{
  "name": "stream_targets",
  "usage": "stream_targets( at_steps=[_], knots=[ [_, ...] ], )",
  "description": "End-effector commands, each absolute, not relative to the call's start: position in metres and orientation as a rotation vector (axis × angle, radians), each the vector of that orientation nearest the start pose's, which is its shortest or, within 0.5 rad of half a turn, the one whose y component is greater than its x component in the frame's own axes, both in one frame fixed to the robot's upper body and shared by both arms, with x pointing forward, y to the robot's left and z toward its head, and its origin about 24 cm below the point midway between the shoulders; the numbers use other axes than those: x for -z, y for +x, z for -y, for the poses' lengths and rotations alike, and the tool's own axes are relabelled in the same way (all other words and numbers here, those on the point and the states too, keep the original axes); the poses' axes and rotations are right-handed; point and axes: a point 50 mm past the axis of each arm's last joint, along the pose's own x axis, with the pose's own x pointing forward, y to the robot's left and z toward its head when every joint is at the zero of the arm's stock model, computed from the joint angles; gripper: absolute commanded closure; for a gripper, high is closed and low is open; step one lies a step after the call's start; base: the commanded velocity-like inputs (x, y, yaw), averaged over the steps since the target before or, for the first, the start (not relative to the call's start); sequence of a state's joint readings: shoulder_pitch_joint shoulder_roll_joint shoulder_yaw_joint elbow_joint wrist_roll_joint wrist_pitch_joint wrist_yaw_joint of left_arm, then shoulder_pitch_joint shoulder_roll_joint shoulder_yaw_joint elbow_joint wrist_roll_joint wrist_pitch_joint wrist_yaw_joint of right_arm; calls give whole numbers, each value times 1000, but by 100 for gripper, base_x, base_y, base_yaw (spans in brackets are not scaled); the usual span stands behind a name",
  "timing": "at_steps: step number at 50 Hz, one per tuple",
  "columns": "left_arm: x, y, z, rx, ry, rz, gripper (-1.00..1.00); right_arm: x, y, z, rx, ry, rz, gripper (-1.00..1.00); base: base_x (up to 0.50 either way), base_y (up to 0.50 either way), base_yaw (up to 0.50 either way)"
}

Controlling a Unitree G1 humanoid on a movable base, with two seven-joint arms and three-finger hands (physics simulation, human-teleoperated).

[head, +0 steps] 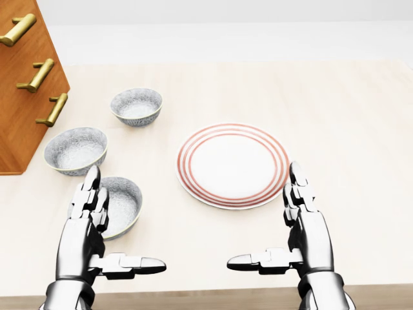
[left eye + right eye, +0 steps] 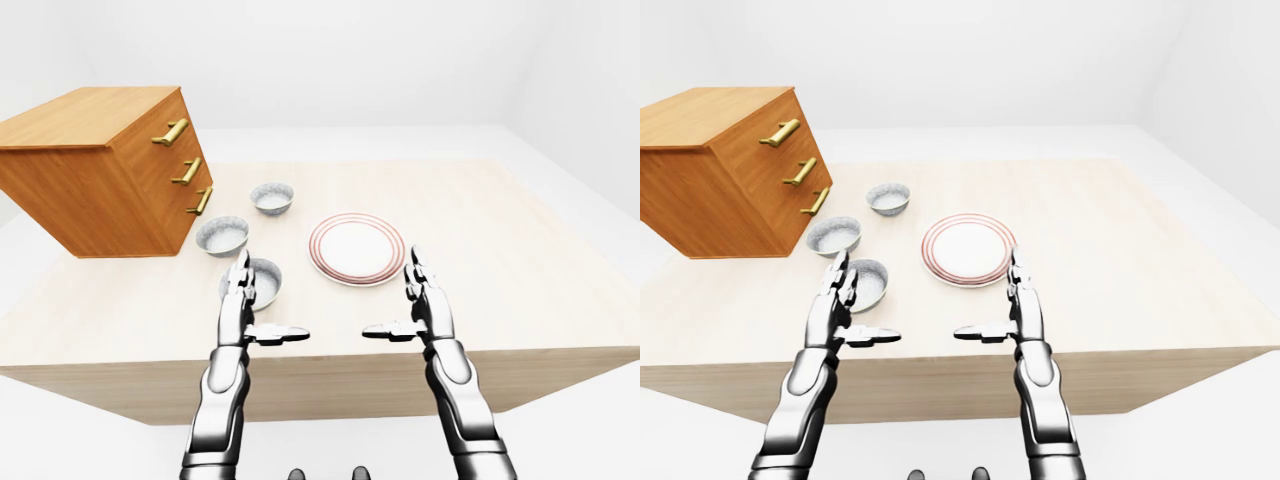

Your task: Put the bowl at the front on the plate.

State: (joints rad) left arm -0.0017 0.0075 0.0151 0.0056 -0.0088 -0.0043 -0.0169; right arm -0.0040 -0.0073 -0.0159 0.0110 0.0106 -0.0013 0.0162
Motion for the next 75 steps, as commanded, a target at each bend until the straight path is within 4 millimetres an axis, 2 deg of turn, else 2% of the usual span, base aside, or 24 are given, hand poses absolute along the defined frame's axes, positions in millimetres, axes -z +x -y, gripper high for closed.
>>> stream_targets(
  at_steps=[1, 12, 15, 20, 22, 24, 25, 28, 29, 32, 34, 36, 38, 42, 45, 49, 56, 59, 63, 71, 75],
  knots=[
    [-38, 255, -159, 10, -1, -1, -100, -35, 256, 160, -3, 10, -18, -100, 0, 0, 0],
    [-39, 253, -158, 17, -2, -3, -100, -42, 254, 158, -7, 9, -14, -100, 0, 0, 0],
    [-40, 254, -158, 18, -8, -7, -100, -35, 256, 160, -5, 11, -15, -100, 0, 0, 0],
    [-46, 256, -164, -11, -44, -16, -100, -38, 256, 160, -3, 12, -15, -100, 0, 0, 0],
    [-54, 264, -175, -84, -88, -1, -100, -40, 255, 159, 0, 11, -14, -100, 0, 0, 0],
    [-59, 263, -179, -104, -106, 23, -100, -40, 255, 159, 1, 11, -13, -100, 0, 0, 0],
    [-68, 256, -183, -117, -102, 64, -100, -39, 255, 160, 1, 9, -16, -100, 0, 0, 0],
    [-76, 247, -190, -126, -90, 100, -100, -39, 256, 160, 1, 8, -16, -100, 0, 0, 0],
    [-87, 241, -197, -143, -95, 151, -100, -38, 256, 160, 4, 9, -16, -100, 0, 0, 0],
    [-94, 238, -208, -179, -108, 184, -100, -38, 256, 160, 5, 7, -17, -100, 0, 0, 0],
    [-107, 230, -218, -232, -126, 243, -100, -39, 256, 160, 6, 5, -18, -100, 0, 0, 0],
    [-103, 228, -222, -263, -114, 229, -100, -38, 256, 161, 6, 6, -18, -100, 0, 0, 0],
    [-109, 214, -226, -306, -94, 253, -100, -38, 256, 161, 7, 6, -18, -100, 0, 0, 0],
    [-104, 202, -239, -396, -80, 234, -100, -38, 256, 161, 9, 5, -19, -100, 0, 0, 0],
    [-111, 194, -251, -502, -90, 269, -100, -38, 256, 161, 9, 4, -19, -100, 0, 0, 0],
    [-107, 193, -266, -631, -165, 269, -100, -39, 255, 161, 10, 4, -18, -100, 0, 0, 0],
    [-96, 184, -275, -782, -88, 202, -100, -40, 255, 160, 11, 4, -17, -100, 0, 0, 0],
    [-98, 175, -295, -925, -182, 232, -100, -39, 255, 160, 10, 4, -17, -100, 0, 0, 0],
    [-91, 177, -311, -1061, -209, 197, -100, -39, 255, 161, 14, 13, -15, -100, 0, 0, 0],
    [-93, 164, -323, -1121, -119, 197, -100, -39, 255, 163, 25, 11, -15, -100, 0, 0, 0],
    [-94, 165, -326, -1137, -51, 190, -100, -39, 255, 163, 30, 6, -20, -100, 0, 0, 0]
  ],
)
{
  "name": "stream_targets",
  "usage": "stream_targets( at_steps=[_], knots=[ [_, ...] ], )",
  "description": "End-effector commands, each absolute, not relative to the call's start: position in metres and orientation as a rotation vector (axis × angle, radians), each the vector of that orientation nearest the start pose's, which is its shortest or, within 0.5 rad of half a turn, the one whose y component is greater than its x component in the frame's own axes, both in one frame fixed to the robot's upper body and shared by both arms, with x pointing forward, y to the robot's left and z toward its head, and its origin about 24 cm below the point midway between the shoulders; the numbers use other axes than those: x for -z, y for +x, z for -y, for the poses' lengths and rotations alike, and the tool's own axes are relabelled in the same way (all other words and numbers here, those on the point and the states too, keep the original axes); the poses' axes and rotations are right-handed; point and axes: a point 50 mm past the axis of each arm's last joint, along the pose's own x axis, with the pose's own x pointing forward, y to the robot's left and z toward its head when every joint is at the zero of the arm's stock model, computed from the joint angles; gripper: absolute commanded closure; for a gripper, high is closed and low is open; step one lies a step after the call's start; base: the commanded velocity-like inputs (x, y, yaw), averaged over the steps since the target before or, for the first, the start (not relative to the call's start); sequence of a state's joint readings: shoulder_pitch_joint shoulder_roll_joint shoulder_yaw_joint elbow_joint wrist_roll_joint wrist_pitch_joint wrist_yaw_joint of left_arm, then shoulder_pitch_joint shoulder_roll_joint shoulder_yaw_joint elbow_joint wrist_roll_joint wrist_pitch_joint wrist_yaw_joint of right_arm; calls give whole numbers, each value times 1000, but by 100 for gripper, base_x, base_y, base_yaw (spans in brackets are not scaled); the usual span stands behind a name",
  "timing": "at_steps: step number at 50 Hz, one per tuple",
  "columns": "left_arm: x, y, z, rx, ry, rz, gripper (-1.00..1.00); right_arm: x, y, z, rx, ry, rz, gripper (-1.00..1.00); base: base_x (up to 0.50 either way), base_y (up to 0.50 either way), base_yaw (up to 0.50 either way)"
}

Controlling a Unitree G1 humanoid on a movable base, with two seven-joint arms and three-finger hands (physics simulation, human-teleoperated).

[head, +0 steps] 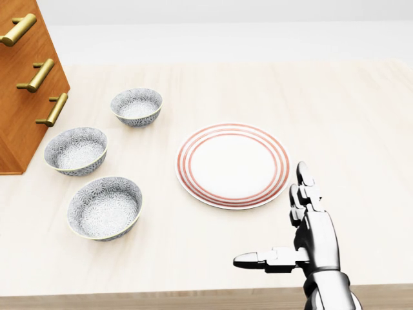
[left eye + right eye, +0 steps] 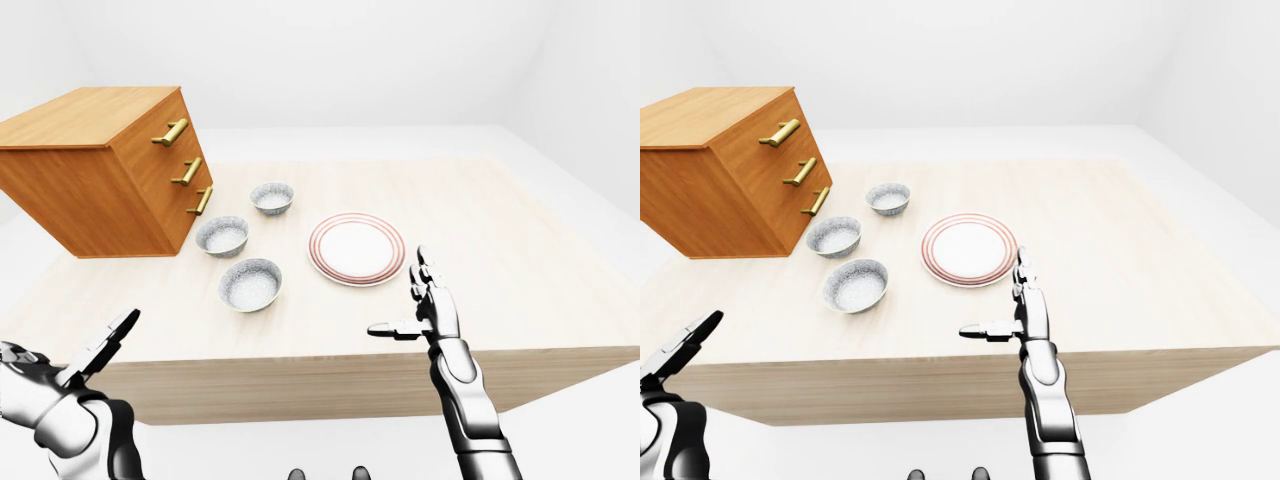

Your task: Put the bowl at the front on the plate.

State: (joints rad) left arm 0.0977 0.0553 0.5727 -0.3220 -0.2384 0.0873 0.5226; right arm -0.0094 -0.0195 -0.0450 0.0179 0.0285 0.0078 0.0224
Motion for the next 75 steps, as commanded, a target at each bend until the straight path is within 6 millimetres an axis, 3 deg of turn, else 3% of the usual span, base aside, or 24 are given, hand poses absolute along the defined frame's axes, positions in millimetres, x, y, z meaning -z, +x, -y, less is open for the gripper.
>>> stream_targets(
  at_steps=[1, 53, 57, 70, 75],
  knots=[
    [-94, 165, -326, -1137, -50, 190, -100, -39, 255, 163, 29, 6, -20, -100, 0, 0, 0],
    [-93, 163, -323, -1134, -80, 193, -100, -33, 260, 168, 82, -17, -81, -100, 0, 0, 0],
    [-100, 157, -323, -1143, -69, 226, -100, -28, 262, 170, 82, -22, -89, -100, 0, 0, 0],
    [-97, 160, -322, -1145, -65, 212, -100, -57, 256, 159, 70, -23, 15, -100, 0, 0, 0],
    [-93, 162, -322, -1140, -68, 194, -100, -58, 256, 160, 75, -28, 17, -100, 0, 0, 0]
  ],
)
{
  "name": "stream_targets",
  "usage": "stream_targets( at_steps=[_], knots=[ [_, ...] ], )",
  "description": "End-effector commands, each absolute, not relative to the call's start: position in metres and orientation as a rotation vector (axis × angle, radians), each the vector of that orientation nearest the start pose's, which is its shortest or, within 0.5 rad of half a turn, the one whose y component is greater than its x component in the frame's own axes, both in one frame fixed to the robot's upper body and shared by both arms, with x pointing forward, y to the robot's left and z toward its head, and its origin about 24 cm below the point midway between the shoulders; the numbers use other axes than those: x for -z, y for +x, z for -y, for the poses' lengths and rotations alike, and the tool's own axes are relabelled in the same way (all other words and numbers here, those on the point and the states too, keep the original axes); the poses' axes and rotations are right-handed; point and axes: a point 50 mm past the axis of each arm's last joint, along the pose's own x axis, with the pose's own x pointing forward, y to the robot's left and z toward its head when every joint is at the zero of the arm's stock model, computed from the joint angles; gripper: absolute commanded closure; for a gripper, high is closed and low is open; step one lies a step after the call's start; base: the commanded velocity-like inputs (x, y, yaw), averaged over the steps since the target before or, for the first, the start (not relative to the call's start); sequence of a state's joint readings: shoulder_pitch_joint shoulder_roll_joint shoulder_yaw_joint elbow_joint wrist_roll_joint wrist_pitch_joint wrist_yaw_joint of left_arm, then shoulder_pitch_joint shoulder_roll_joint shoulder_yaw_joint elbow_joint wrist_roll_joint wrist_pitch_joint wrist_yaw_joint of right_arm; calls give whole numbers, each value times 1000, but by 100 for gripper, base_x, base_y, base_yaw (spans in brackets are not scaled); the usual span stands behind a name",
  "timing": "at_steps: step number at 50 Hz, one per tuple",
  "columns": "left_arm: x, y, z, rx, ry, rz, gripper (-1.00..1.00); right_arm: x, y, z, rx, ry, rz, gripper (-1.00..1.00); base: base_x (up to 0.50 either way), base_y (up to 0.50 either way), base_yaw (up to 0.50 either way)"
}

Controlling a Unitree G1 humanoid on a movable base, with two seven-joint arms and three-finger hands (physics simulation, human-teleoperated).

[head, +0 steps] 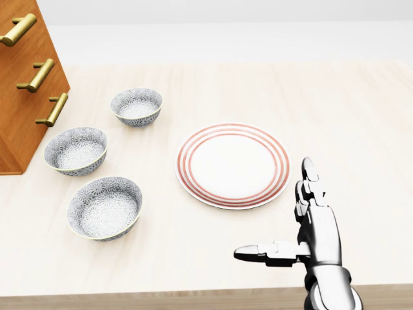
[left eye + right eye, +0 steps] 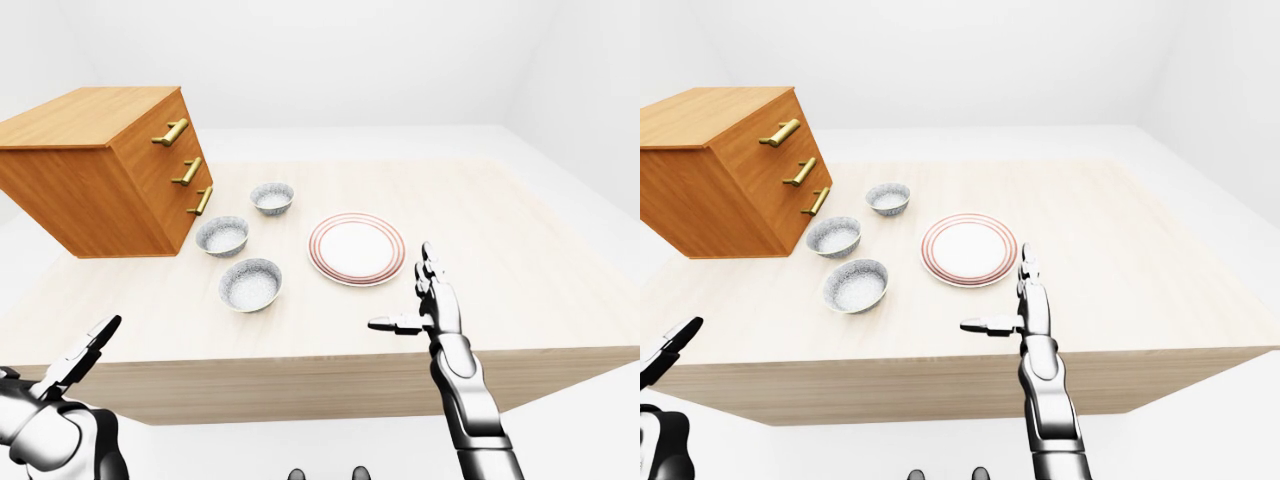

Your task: Put the bowl at the front on the plate.

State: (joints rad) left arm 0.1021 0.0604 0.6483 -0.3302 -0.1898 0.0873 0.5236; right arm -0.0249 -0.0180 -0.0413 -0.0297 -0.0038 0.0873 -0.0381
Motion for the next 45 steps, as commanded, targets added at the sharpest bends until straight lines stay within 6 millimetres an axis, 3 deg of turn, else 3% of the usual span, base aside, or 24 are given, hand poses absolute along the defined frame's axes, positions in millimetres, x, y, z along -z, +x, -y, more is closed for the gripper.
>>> stream_targets(
  at_steps=[1, 12, 45],
  knots=[
    [-93, 162, -322, -1139, -68, 191, -100, -59, 255, 161, 77, -27, 23, -100, 0, 0, 0],
    [-92, 161, -322, -1138, -70, 186, -100, -56, 256, 160, 71, -26, 11, -100, 0, 0, 0],
    [-96, 158, -322, -1146, -62, 204, -100, -56, 257, 160, 67, -29, 9, -100, 18, 0, 0]
  ],
)
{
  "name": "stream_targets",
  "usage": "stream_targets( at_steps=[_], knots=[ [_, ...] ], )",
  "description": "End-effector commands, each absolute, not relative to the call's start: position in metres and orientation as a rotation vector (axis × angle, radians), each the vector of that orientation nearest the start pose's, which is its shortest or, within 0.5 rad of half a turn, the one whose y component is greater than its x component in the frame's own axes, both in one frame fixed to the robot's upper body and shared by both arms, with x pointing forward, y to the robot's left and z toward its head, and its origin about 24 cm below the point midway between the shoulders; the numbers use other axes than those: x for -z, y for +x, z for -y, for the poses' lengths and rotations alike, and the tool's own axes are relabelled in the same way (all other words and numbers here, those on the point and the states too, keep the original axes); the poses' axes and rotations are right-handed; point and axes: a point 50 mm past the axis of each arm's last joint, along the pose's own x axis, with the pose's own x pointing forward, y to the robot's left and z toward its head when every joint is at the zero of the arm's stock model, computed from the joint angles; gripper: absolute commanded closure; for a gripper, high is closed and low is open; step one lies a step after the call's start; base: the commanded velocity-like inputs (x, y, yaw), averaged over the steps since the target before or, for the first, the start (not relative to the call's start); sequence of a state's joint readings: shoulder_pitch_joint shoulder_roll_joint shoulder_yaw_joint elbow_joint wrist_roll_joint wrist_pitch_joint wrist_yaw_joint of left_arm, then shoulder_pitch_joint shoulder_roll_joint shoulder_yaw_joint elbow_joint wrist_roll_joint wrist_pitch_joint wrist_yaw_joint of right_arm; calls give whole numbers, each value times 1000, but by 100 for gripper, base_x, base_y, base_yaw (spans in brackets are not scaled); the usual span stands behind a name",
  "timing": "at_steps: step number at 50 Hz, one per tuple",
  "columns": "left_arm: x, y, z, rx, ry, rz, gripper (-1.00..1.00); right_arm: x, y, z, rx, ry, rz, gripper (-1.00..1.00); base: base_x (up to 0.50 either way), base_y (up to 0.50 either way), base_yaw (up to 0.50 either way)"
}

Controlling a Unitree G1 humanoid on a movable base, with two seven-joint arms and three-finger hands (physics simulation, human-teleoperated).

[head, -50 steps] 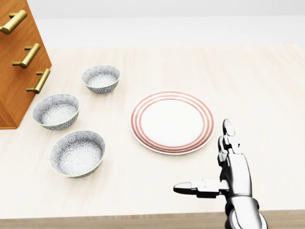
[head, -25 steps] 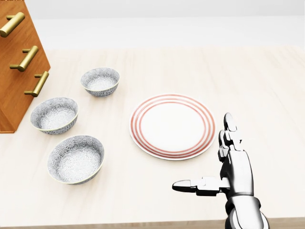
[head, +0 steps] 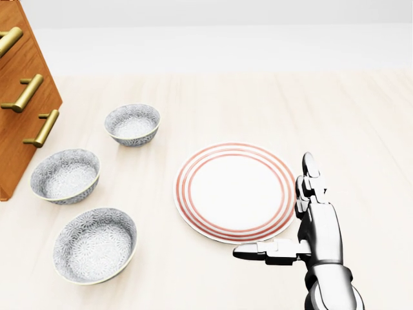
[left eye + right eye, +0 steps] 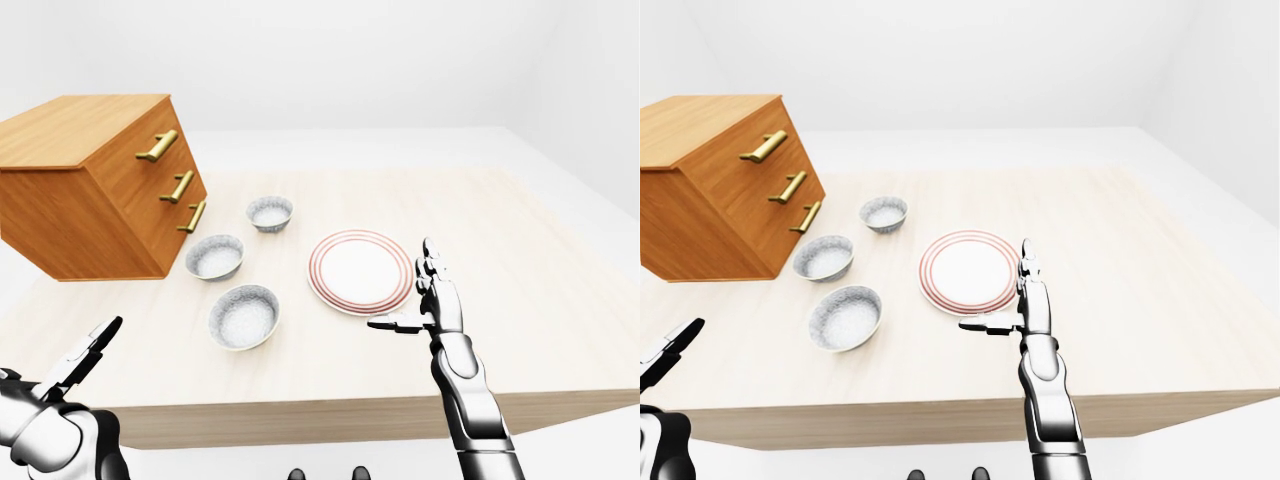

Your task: Put the bowl at the front on the plate.

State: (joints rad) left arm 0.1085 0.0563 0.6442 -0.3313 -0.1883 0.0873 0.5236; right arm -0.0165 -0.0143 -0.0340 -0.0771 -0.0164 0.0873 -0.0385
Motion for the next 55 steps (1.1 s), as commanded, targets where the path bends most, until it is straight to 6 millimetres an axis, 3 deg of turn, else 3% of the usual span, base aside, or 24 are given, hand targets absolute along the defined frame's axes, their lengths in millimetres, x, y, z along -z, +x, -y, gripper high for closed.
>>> stream_targets(
  at_steps=[1, 55],
  knots=[
    [-95, 158, -322, -1145, -62, 202, -100, -55, 257, 161, 67, -29, 7, -100, 18, 0, 0],
    [-96, 157, -320, -1147, -55, 205, -100, -58, 255, 158, 48, -34, 19, -100, 25, 0, 0]
  ],
)
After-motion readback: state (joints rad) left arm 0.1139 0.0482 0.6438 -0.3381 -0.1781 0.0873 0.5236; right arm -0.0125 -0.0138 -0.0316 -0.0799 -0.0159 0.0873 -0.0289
